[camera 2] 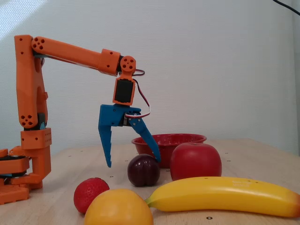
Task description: Put the plum in the red bowl.
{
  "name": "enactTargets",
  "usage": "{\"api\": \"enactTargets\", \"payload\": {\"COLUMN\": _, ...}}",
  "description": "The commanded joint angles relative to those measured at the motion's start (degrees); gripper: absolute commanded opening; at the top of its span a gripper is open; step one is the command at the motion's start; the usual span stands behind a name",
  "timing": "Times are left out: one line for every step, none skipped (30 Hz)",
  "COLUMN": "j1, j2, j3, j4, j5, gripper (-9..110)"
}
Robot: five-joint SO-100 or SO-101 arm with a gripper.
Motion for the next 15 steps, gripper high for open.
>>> {"api": "enactTargets", "payload": {"j1": 1.23, "j2": 1.05, "j3": -4.31, "j4": -1.85, "j5": 0.26, "gripper": 52}}
{"api": "enactTargets", "payload": {"j1": 1.23, "j2": 0.79, "j3": -4.31, "j4": -2.37, "j5": 0.35, "gripper": 52}}
{"api": "enactTargets", "payload": {"j1": 1.32, "j2": 0.44, "j3": -4.31, "j4": -2.81, "j5": 0.44, "gripper": 52}}
{"api": "enactTargets", "payload": {"j1": 1.32, "j2": 0.18, "j3": -4.31, "j4": -3.16, "j5": 0.62, "gripper": 52}}
{"api": "enactTargets", "payload": {"j1": 1.41, "j2": -0.09, "j3": -4.31, "j4": -3.69, "j5": 0.79, "gripper": 52}}
{"api": "enactTargets", "payload": {"j1": 1.41, "j2": -0.26, "j3": -4.22, "j4": -4.13, "j5": 1.05, "gripper": 52}}
{"api": "enactTargets", "payload": {"j1": 1.49, "j2": -0.44, "j3": -4.13, "j4": -4.31, "j5": 1.41, "gripper": 52}}
{"api": "enactTargets", "payload": {"j1": 1.58, "j2": -0.62, "j3": -4.13, "j4": -4.57, "j5": 1.49, "gripper": 52}}
{"api": "enactTargets", "payload": {"j1": 1.58, "j2": -0.79, "j3": -4.13, "j4": -4.92, "j5": 1.58, "gripper": 52}}
{"api": "enactTargets", "payload": {"j1": 1.67, "j2": -1.05, "j3": -4.04, "j4": -5.27, "j5": 1.76, "gripper": 52}}
{"api": "enactTargets", "payload": {"j1": 1.67, "j2": -1.32, "j3": -4.13, "j4": -5.36, "j5": 1.93, "gripper": 52}}
{"api": "enactTargets", "payload": {"j1": 1.76, "j2": -1.58, "j3": -4.31, "j4": -5.36, "j5": 2.11, "gripper": 52}}
{"api": "enactTargets", "payload": {"j1": 1.76, "j2": -1.67, "j3": -4.31, "j4": -5.54, "j5": 2.20, "gripper": 51}}
{"api": "enactTargets", "payload": {"j1": 1.76, "j2": -1.76, "j3": -4.31, "j4": -5.80, "j5": 2.37, "gripper": 51}}
{"api": "enactTargets", "payload": {"j1": 1.76, "j2": -1.85, "j3": -4.39, "j4": -6.06, "j5": 2.55, "gripper": 51}}
